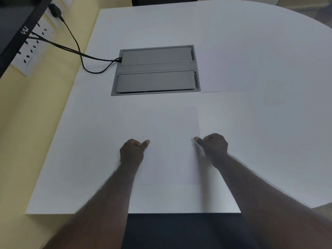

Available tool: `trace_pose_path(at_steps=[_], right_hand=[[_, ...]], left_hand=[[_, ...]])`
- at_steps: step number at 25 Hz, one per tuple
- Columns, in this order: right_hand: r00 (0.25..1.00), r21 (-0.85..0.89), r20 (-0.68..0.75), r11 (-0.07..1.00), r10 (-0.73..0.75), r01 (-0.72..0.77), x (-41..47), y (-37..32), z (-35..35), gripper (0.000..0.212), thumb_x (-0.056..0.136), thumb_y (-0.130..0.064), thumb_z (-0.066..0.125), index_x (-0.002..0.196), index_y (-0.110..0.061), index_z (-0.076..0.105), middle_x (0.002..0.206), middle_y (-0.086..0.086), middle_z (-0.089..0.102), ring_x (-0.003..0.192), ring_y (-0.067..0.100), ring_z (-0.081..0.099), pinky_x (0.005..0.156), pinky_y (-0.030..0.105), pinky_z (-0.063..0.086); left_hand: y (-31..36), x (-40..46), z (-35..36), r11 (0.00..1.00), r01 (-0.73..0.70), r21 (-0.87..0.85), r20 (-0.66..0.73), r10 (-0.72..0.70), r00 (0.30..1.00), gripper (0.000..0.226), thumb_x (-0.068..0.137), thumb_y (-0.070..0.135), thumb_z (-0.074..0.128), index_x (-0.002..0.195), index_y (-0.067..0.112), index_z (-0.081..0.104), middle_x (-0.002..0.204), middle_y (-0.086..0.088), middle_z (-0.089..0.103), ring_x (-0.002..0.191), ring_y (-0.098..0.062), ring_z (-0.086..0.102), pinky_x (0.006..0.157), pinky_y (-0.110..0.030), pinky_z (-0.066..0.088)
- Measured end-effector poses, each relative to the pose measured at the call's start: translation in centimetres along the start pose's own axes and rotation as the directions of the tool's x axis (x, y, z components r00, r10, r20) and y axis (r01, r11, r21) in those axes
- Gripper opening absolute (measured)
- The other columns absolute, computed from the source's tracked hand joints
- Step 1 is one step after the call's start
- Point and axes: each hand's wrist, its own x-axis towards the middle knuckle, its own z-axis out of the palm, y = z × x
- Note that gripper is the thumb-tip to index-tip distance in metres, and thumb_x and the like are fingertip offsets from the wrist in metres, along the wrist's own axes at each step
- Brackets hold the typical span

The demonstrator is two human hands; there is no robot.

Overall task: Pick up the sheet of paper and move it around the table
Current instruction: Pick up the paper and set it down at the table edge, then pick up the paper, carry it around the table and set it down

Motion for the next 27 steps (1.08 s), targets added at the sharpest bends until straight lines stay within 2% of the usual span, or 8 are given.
trace_pose_path(at_steps=[2, 6, 9, 12, 14, 17, 21, 27], right_hand=[[0.999, 0.010, -0.009, 0.999, -0.045, 0.045, -0.4, -0.2, -1.0, 0.038, 0.074, -0.044, 0.079, 0.088, -0.013, 0.061, 0.092, 0.005, 0.070, 0.092, 0.027, 0.066, 0.084, 0.039, 0.055], [0.981, -0.053, -0.029, 0.980, -0.193, 0.191, -1.5, -1.3, -4.2, 0.038, 0.077, -0.048, 0.074, 0.095, -0.017, 0.061, 0.080, -0.004, 0.063, 0.090, 0.021, 0.064, 0.078, 0.035, 0.050], [0.948, -0.182, -0.054, 0.937, -0.313, 0.299, -2.2, -2.1, -7.3, 0.036, 0.082, -0.046, 0.071, 0.104, -0.019, 0.061, 0.101, 0.000, 0.064, 0.093, 0.018, 0.060, 0.083, 0.036, 0.048], [0.915, -0.282, -0.061, 0.886, -0.399, 0.368, -2.3, -2.8, -10.5, 0.043, 0.085, -0.044, 0.068, 0.119, -0.019, 0.059, 0.119, 0.002, 0.060, 0.110, 0.024, 0.058, 0.096, 0.045, 0.046], [0.897, -0.340, -0.064, 0.854, -0.438, 0.394, -2.1, -3.2, -12.6, 0.048, 0.086, -0.044, 0.066, 0.127, -0.021, 0.055, 0.129, 0.001, 0.057, 0.122, 0.026, 0.052, 0.100, 0.044, 0.041], [0.877, -0.366, -0.073, 0.830, -0.476, 0.420, -1.2, -3.5, -15.9, 0.054, 0.086, -0.044, 0.066, 0.134, -0.024, 0.050, 0.140, -0.003, 0.052, 0.131, 0.025, 0.045, 0.103, 0.043, 0.036], [0.855, -0.374, -0.053, 0.804, -0.516, 0.462, 1.4, -3.1, -21.0, 0.060, 0.087, -0.044, 0.065, 0.140, -0.022, 0.044, 0.144, -0.004, 0.049, 0.133, 0.024, 0.043, 0.105, 0.044, 0.035], [0.851, -0.376, 0.004, 0.788, -0.524, 0.487, 6.9, -3.0, -28.2, 0.064, 0.089, -0.045, 0.063, 0.143, -0.021, 0.041, 0.148, -0.002, 0.045, 0.136, 0.025, 0.041, 0.108, 0.045, 0.032]], left_hand=[[0.7, -0.4, -0.7, 1.000, -0.019, -0.002, -0.012, 0.019, 1.000, 0.038, 0.082, 0.050, 0.069, 0.076, 0.014, 0.059, 0.073, 0.004, 0.059, 0.079, -0.024, 0.056, 0.069, -0.028, 0.037], [3.4, -1.7, -2.3, 0.992, -0.127, 0.002, -0.056, 0.127, 0.990, 0.037, 0.086, 0.051, 0.063, 0.077, 0.015, 0.056, 0.077, 0.001, 0.061, 0.081, -0.026, 0.057, 0.072, -0.031, 0.043], [6.7, -3.4, -3.0, 0.975, -0.222, 0.024, -0.084, 0.223, 0.971, 0.034, 0.088, 0.048, 0.061, 0.077, 0.016, 0.055, 0.083, -0.002, 0.064, 0.083, -0.026, 0.057, 0.076, -0.035, 0.046], [10.0, -5.5, -2.7, 0.942, -0.332, 0.049, -0.094, 0.335, 0.937, 0.030, 0.089, 0.045, 0.061, 0.079, 0.017, 0.055, 0.089, -0.003, 0.063, 0.085, -0.025, 0.057, 0.075, -0.034, 0.044], [12.2, -7.2, -1.9, 0.916, -0.398, 0.054, -0.109, 0.402, 0.909, 0.026, 0.089, 0.044, 0.062, 0.086, 0.018, 0.058, 0.093, 0.000, 0.059, 0.087, -0.023, 0.058, 0.078, -0.035, 0.045], [15.4, -9.5, -0.2, 0.886, -0.458, 0.070, -0.117, 0.463, 0.879, 0.029, 0.088, 0.044, 0.063, 0.100, 0.017, 0.058, 0.102, 0.002, 0.056, 0.093, -0.023, 0.058, 0.085, -0.041, 0.048], [19.8, -12.2, 2.9, 0.893, -0.446, 0.062, -0.129, 0.450, 0.884, 0.039, 0.087, 0.043, 0.064, 0.114, 0.016, 0.054, 0.117, -0.002, 0.057, 0.101, -0.029, 0.060, 0.092, -0.046, 0.047], [26.0, -14.8, 8.0, 0.925, -0.379, 0.036, -0.177, 0.379, 0.908, 0.044, 0.088, 0.041, 0.063, 0.122, 0.015, 0.052, 0.124, -0.004, 0.055, 0.110, -0.031, 0.057, 0.096, -0.048, 0.044]])
